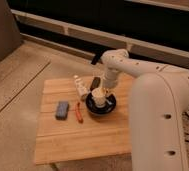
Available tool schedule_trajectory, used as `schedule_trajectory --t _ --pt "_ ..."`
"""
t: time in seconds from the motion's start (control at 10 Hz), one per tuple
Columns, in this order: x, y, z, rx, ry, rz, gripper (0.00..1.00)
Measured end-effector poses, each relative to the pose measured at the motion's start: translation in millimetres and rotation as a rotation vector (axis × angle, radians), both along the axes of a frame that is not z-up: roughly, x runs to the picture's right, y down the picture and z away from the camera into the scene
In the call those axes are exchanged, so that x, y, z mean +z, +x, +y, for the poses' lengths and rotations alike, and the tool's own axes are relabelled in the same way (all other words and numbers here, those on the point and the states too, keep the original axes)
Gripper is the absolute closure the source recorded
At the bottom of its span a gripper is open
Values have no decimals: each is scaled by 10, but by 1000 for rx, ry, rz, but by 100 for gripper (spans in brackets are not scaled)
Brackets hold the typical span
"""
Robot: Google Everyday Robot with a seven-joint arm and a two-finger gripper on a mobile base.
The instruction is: Place the ceramic cup in the ceramic bowl
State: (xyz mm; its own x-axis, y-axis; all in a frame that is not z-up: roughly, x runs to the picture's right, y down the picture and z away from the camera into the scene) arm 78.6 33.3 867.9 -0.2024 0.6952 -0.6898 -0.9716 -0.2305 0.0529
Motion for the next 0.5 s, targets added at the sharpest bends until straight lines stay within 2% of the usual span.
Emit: schedule_trajectory --t 0.3,0.5 --pt "33 -49 -34 -1 15 -18 22" --pt "38 -127 -144 -7 59 -49 22"
